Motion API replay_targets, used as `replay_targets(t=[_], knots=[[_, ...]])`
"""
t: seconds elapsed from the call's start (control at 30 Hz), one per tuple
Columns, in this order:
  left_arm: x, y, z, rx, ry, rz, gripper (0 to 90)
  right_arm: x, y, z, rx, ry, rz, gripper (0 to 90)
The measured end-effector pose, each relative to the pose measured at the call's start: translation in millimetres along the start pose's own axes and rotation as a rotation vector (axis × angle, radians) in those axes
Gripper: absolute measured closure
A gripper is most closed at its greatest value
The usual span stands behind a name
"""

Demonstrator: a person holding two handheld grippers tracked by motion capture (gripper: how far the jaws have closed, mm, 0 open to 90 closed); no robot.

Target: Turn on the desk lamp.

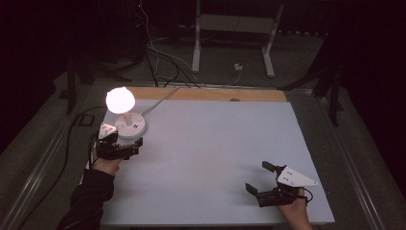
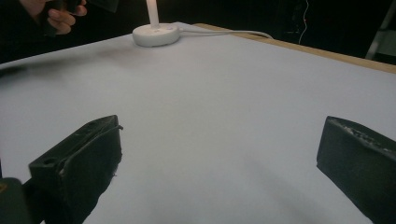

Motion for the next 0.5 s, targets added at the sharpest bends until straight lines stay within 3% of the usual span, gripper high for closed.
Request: replay_targets(t=[0.4, 0.5], knots=[[18.3, 29.5, 18.2, 0.086, -0.004, -0.037, 0.5, 0.1, -0.2, 0.1, 0.001, -0.001, 0.003, 0.0], [26.5, 36.8, 20.9, 0.099, -0.006, -0.063, 0.4, 0.2, -0.1, 0.2, 0.001, -0.001, 0.002, 0.0]])
Point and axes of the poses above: each handheld gripper's, and its own axes: z roughly backward along the jaws, x roughly out of its underside, y roughly to its right, the point moved 7 cm from there along -z, roughly forward along the jaws, and after that the axes turned 1 degree about -x, right-handed, at the moved point
